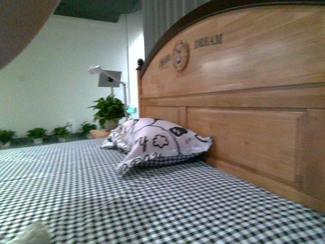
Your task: Clean up trash
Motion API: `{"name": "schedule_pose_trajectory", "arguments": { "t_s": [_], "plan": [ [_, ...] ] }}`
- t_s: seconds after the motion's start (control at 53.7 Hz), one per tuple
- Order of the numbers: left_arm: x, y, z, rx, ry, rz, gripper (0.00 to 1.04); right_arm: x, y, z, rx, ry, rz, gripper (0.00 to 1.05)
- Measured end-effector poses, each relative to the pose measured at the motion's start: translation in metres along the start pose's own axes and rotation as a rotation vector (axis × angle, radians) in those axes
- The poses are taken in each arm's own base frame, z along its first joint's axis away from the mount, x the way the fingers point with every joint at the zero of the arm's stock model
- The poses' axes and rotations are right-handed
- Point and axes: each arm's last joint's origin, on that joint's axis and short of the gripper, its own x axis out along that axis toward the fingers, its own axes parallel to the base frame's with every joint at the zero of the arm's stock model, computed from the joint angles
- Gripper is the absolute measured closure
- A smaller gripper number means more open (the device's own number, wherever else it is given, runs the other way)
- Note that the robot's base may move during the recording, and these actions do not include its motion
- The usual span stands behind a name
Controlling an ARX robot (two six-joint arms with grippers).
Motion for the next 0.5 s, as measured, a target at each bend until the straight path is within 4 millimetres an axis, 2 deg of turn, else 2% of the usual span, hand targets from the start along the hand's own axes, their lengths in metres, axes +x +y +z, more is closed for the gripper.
{"name": "schedule_pose_trajectory", "arguments": {
  "t_s": [0.372,0.502],
  "plan": [
    [0.0,0.0,-0.001,-0.007,0.011,0.014,0.77,0.0,0.002,-0.001,-0.006,0.004,0.012,0.84],
    [0.014,0.006,0.004,-0.079,0.36,-0.022,0.77,0.0,0.001,-0.001,-0.003,0.004,-0.001,0.84]
  ]
}}
